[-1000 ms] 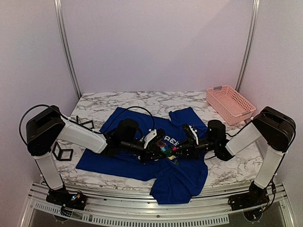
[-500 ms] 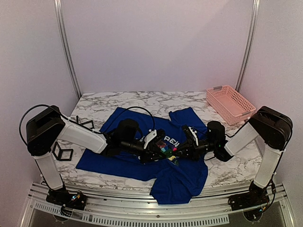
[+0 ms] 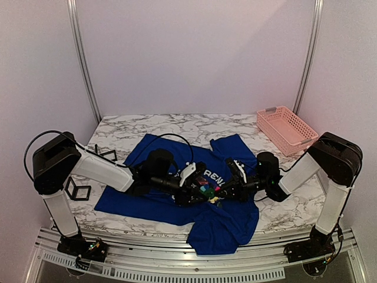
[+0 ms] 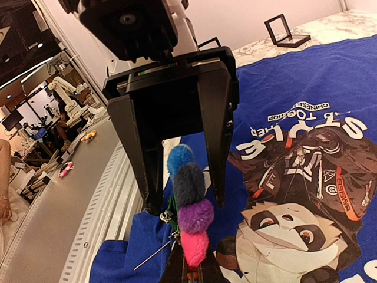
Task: Pin the brooch onto the clothing
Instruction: Pin the clothing with brooches onto the flattened clothing.
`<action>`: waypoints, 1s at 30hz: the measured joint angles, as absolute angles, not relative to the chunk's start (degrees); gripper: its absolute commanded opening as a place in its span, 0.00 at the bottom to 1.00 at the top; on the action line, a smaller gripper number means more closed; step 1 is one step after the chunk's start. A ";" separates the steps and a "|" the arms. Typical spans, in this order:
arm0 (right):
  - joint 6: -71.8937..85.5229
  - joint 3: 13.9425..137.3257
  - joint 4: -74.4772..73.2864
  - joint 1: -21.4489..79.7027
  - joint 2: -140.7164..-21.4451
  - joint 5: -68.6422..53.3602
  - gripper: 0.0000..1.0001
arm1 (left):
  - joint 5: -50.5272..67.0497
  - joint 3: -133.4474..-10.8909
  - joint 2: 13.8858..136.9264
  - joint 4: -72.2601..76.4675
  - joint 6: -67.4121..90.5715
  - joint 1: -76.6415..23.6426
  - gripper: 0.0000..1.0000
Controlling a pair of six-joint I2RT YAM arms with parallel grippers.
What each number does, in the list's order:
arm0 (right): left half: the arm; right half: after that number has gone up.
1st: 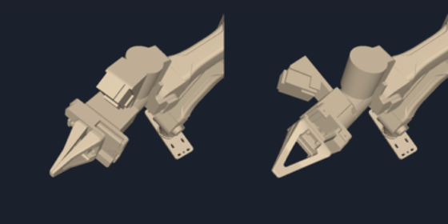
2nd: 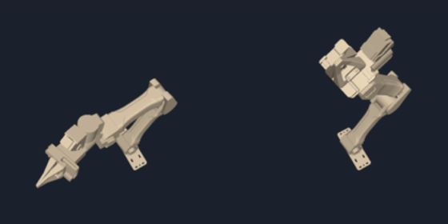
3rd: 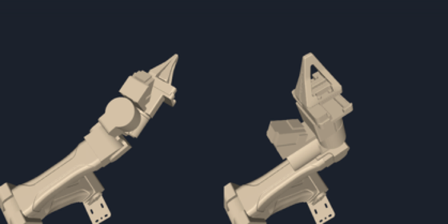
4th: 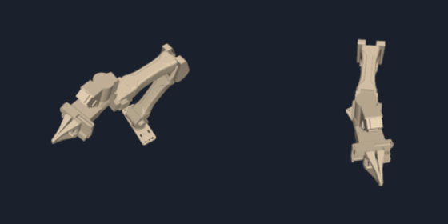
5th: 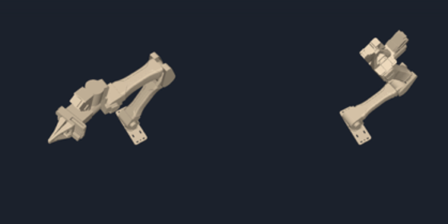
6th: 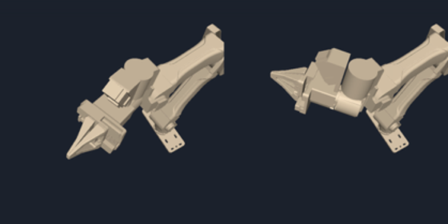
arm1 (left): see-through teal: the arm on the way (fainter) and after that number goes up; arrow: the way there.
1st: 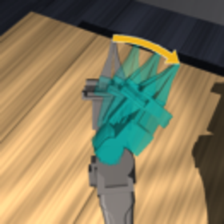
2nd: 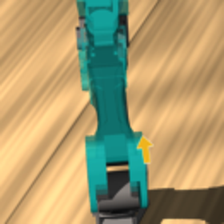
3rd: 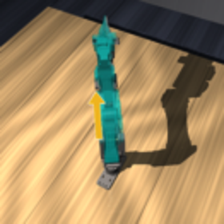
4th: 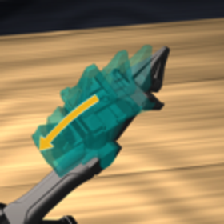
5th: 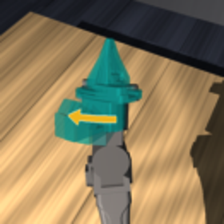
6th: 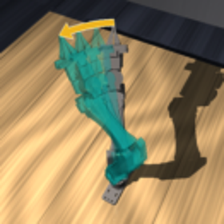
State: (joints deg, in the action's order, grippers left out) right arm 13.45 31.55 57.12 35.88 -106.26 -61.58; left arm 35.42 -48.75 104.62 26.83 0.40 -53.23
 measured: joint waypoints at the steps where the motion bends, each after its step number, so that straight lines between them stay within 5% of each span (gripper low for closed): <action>1: 13.50 31.55 57.06 35.88 -106.26 -61.58 0.00 | 35.48 -48.75 104.64 26.85 0.45 -53.25 0.44; 9: 14.17 31.55 57.06 35.88 -106.28 -61.63 0.00 | 35.22 -50.06 106.24 26.06 0.43 -54.37 0.51; 22: 14.68 31.57 57.65 35.92 -106.85 -62.48 0.00 | 33.36 -52.25 107.39 24.12 -0.32 -55.44 0.08; 30: 14.79 31.53 57.45 35.86 -106.89 -63.20 0.00 | 33.23 -52.27 107.42 23.68 -0.23 -55.18 0.00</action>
